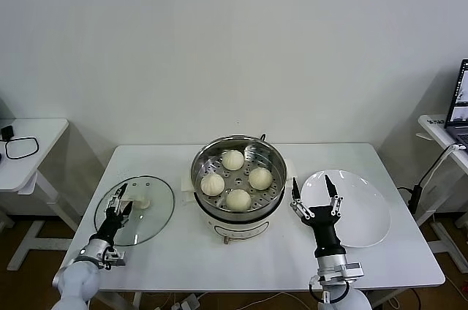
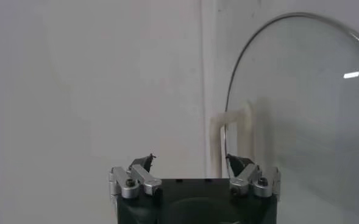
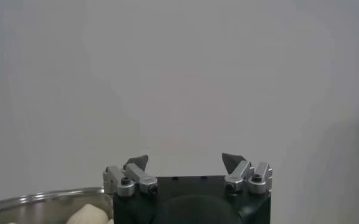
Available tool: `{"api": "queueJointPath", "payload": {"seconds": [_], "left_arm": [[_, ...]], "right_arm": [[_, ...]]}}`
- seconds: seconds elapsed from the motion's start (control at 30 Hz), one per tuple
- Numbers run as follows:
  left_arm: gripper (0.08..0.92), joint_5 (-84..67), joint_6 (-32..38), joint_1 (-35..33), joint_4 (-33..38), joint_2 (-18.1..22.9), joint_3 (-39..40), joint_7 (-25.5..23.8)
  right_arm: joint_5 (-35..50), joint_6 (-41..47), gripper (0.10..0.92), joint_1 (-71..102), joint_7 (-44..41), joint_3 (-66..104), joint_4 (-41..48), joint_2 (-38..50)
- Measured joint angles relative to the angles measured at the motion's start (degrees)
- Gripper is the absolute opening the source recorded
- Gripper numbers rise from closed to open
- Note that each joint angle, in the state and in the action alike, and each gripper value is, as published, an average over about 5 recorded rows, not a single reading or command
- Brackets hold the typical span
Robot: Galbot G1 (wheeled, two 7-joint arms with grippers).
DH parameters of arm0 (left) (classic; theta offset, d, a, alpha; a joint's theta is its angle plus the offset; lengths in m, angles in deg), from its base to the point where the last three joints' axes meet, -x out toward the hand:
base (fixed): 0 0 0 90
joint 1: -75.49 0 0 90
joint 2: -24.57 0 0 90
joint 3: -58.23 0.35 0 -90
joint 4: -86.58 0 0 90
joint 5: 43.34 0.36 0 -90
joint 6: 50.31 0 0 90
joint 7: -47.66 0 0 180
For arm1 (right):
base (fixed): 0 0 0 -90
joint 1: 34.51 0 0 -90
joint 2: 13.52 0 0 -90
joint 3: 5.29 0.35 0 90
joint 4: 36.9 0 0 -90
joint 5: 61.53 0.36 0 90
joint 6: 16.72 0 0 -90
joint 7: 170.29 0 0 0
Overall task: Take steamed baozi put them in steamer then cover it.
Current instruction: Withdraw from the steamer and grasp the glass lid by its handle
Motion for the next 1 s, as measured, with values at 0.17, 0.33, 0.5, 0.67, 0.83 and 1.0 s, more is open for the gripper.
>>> {"api": "queueJointPath", "payload": {"seconds": [0.17,0.33,0.5,0.67,0.83,1.0], "left_arm": [[0.823,0.66,-0.11,1.5,-1.32,0.17,0.33,0.02],[0.822,1.23,-0.21,2.86,-2.68,0.18,0.53,0.25],[0.756,1.49,-0.26,3.99,-4.06,0.13,0.69,0.79],[0.61,1.74,-0.17,4.49,-5.13,0.21,0.77,1.27],[0.463,2.1,0.06,4.86,-6.14,0.52,0.88,1.69],[0.325,2.64,0.25,5.16,-6.9,0.91,0.92,2.1]], "right_arm": [[-0.23,-0.17,0.823,0.06,-0.03,0.14,0.36,-0.1],[-0.38,-0.24,0.823,0.11,-0.09,0.26,0.58,-0.17],[-0.56,-0.27,0.823,0.0,-0.2,0.22,0.89,-0.25],[-0.88,-0.4,0.823,-0.17,-0.27,-0.01,1.35,-0.36],[-1.08,-0.55,0.823,-0.36,-0.31,-0.17,1.86,-0.42],[-1.13,-0.73,0.823,-0.61,-0.33,-0.18,2.39,-0.37]]}}
